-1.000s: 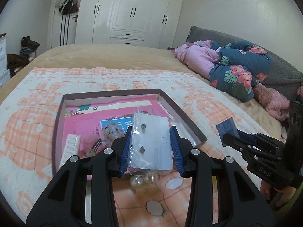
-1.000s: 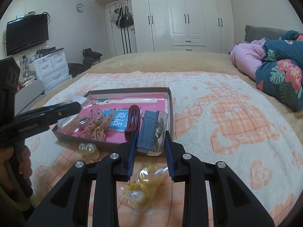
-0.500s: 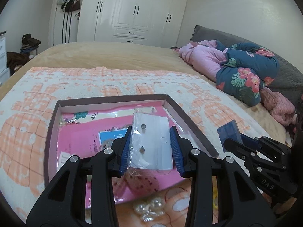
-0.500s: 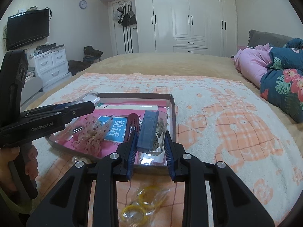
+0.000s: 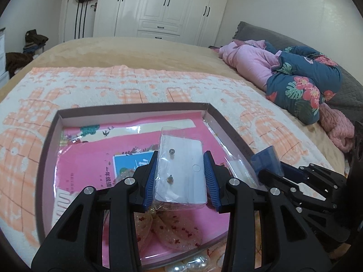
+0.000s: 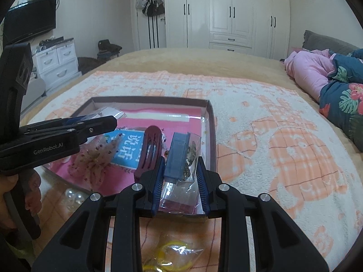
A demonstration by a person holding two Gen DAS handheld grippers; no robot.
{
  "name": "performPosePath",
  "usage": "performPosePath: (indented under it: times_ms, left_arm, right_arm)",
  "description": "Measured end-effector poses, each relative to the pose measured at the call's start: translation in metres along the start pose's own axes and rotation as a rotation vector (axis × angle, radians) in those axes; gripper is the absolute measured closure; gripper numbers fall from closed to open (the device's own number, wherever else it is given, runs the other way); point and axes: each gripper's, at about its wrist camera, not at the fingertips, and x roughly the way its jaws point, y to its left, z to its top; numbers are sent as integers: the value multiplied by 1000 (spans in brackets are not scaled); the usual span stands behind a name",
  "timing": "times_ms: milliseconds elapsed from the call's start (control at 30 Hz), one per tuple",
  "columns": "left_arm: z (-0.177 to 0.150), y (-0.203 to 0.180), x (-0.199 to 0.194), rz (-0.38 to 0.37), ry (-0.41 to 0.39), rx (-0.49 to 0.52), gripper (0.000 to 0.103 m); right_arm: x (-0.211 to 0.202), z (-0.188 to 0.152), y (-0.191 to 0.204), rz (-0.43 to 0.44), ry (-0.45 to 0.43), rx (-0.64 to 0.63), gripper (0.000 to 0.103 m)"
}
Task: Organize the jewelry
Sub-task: 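Carry both items over the tray and release them inside with both grippers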
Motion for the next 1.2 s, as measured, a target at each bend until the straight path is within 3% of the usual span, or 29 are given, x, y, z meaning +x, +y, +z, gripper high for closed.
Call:
performPosePath:
  times_ms: [1000,1133,1200]
  left_arm:
    - [-12,-18,32,-68,124,51,72]
    - [-13,-18,34,-66,136,49,72]
    - [-14,-18,33,-60,138,48,72]
  right_arm:
    - [9,-18,-8,-5,48,37,76]
    - [2,-19,-9,9,40,59,62]
    - [-2,-19,-9,6,36,55,61]
